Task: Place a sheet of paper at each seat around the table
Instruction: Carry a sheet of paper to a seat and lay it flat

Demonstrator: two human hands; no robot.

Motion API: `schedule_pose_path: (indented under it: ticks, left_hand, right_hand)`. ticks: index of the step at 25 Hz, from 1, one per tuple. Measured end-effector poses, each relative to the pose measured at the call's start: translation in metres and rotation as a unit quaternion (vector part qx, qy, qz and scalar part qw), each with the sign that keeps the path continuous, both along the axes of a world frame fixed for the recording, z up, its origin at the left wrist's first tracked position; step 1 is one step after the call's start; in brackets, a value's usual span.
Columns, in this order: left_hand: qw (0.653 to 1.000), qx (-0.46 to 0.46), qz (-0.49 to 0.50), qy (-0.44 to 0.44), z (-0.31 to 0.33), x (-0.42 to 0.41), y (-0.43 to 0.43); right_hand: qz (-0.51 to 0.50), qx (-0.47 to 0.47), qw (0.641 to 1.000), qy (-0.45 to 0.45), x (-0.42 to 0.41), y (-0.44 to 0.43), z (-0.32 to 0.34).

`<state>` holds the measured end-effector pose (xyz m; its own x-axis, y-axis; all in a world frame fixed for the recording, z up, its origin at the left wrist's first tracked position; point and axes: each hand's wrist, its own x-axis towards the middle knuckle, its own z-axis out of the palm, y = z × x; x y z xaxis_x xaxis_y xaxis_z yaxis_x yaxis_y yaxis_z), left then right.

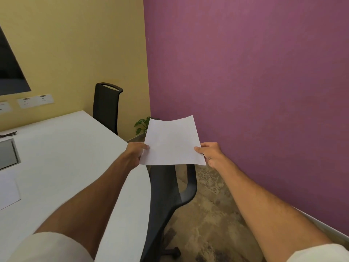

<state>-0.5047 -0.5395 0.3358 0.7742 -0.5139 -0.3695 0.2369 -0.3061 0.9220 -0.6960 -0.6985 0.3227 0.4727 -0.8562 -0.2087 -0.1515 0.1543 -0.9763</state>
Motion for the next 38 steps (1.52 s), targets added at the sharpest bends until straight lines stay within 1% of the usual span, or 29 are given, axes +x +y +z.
schedule_pose_path:
  ticks: [5,11,16,25,30,34,38]
  left_hand:
    - [1.000,0.012,0.025,0.008,-0.008,0.046,-0.055]
    - [0.998,0.025,0.047,0.011,-0.016,0.088,-0.101]
    - [0.995,0.029,0.092,0.004,-0.018,0.112,-0.139]
    - [0.975,0.004,0.223,-0.001,-0.010,0.124,-0.214]
    - [0.966,-0.013,0.257,-0.002,-0.006,0.136,-0.250]
    - [0.960,-0.002,0.280,0.003,-0.010,0.164,-0.275]
    - [0.953,-0.002,0.304,0.003,-0.017,0.216,-0.288]
  right_hand:
    - [0.020,0.020,1.000,0.006,0.053,-0.062,-0.013]
    - [0.054,0.036,0.998,0.023,0.107,-0.122,-0.022]
    - [0.110,0.038,0.993,0.032,0.149,-0.176,-0.027]
    - [0.246,0.056,0.967,0.024,0.212,-0.284,-0.006]
    - [0.290,0.060,0.955,0.021,0.244,-0.329,0.002]
    - [0.305,0.066,0.950,0.029,0.288,-0.358,-0.008]
    - [0.330,0.079,0.941,0.023,0.349,-0.375,-0.020]
